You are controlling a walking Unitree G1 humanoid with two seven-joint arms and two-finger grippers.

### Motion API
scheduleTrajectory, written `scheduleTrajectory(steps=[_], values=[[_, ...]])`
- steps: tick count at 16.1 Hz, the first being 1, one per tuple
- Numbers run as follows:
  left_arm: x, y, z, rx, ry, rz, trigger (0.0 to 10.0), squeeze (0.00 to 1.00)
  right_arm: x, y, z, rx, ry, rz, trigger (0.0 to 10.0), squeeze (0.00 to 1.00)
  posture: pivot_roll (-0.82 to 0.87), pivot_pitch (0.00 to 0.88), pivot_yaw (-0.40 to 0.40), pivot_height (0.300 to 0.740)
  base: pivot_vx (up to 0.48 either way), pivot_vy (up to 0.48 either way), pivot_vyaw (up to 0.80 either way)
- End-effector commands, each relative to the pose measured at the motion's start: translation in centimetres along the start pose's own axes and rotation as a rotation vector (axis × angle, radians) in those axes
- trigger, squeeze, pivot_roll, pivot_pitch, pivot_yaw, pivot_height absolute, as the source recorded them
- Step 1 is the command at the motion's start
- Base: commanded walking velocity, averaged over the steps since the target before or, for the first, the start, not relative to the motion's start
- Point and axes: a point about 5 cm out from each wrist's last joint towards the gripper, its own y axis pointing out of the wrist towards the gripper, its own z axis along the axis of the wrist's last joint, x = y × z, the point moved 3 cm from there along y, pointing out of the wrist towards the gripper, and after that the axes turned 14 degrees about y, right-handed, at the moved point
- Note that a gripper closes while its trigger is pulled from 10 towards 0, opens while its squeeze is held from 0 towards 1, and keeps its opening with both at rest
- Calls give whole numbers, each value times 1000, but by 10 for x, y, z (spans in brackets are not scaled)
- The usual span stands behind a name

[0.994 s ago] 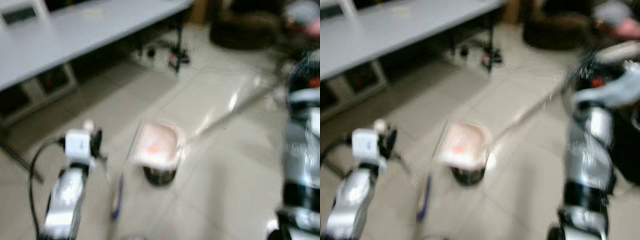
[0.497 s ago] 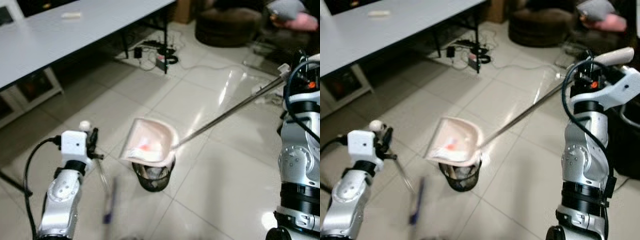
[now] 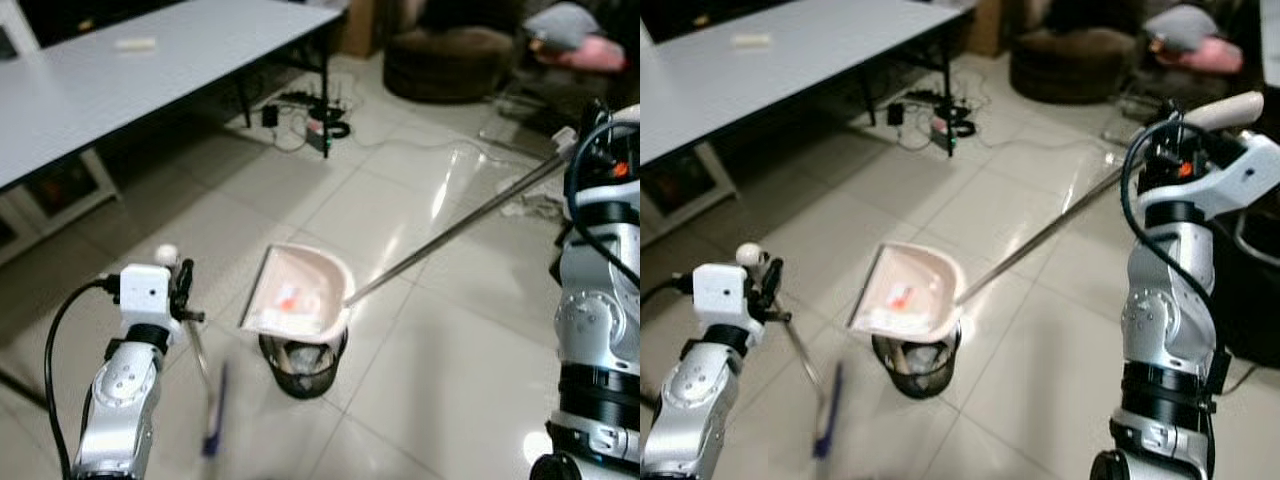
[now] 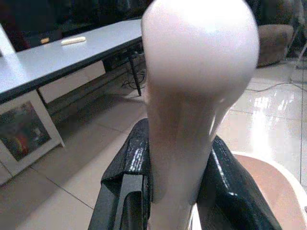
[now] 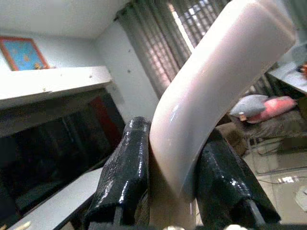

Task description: Sweep floor

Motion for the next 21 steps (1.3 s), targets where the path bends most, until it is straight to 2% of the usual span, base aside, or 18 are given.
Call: scheduleTrajectory(steps=[1,6,8,10,14,17,18,19,21], values=[[2,5,9,42,-9,2,10000,0,-1,5,11,54,16,-8,10000,0,31,19,54,740,326,0,0],[5,7,13,50,-11,-4,10000,0,-10,13,10,47,-1,32,10000,0,31,47,45,740,320,0,0],[6,4,10,36,-13,-9,10000,0,-13,13,12,57,-3,46,10000,0,33,51,45,740,120,0,0],[5,-1,6,34,13,-11,10000,0,-16,12,10,65,-38,72,10000,0,38,64,48,740,0,0,0],[3,-3,1,14,24,-4,10000,0,-35,12,1,63,-140,186,10000,0,32,57,57,740,0,0,0],[6,-2,1,10,22,-3,10000,0,-58,15,-5,76,-175,275,10000,0,30,57,63,740,0,0,0],[7,-1,1,11,23,-5,10000,0,-79,14,-16,66,-223,378,10000,0,31,57,59,740,0,0,0],[7,-1,1,12,24,-5,10000,0,-83,14,-18,65,-233,398,10000,0,31,57,59,740,0,0,0],[6,-1,1,9,25,-2,10000,0,-119,1,-39,46,-256,566,10000,0,31,55,62,740,0,0,0]])
